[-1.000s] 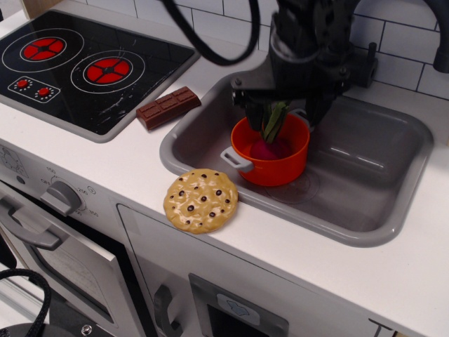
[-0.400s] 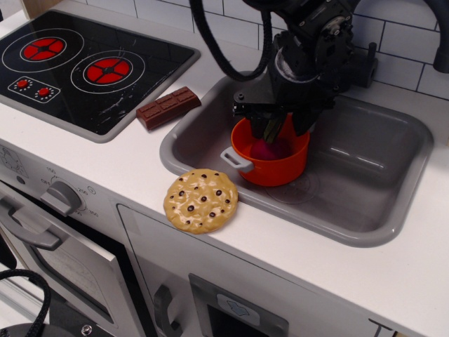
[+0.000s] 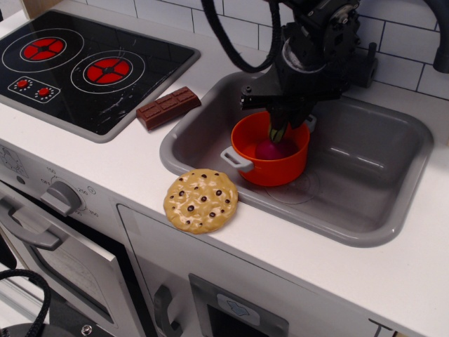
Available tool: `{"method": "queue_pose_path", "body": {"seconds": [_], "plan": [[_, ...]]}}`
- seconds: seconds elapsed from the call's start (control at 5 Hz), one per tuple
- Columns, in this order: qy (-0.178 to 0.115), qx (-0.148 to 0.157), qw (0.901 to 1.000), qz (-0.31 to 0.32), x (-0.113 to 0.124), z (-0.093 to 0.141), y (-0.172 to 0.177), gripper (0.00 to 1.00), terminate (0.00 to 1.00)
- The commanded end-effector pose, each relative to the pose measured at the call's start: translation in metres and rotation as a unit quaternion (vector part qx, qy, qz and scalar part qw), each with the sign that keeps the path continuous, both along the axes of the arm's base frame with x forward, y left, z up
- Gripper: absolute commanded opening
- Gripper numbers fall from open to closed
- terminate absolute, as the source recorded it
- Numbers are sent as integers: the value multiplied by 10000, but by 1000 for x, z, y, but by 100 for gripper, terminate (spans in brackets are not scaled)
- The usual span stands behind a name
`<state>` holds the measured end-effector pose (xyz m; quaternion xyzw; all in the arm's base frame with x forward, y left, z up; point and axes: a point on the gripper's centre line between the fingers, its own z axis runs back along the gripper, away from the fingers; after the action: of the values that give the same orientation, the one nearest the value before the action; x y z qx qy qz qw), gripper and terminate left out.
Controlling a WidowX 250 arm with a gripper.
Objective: Take beet from pot sink
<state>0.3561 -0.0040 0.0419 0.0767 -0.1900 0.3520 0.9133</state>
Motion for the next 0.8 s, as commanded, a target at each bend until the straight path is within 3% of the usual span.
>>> {"method": "queue_pose_path", "body": {"seconds": [0.0,0.4,0.6], "plan": [[-368,-106,9986,361,8,40,7,0,0],[-462,-507,9956,637,0,82,4,0,0],[-290,-738,9960,412,-15,96,-10,0,0]]}}
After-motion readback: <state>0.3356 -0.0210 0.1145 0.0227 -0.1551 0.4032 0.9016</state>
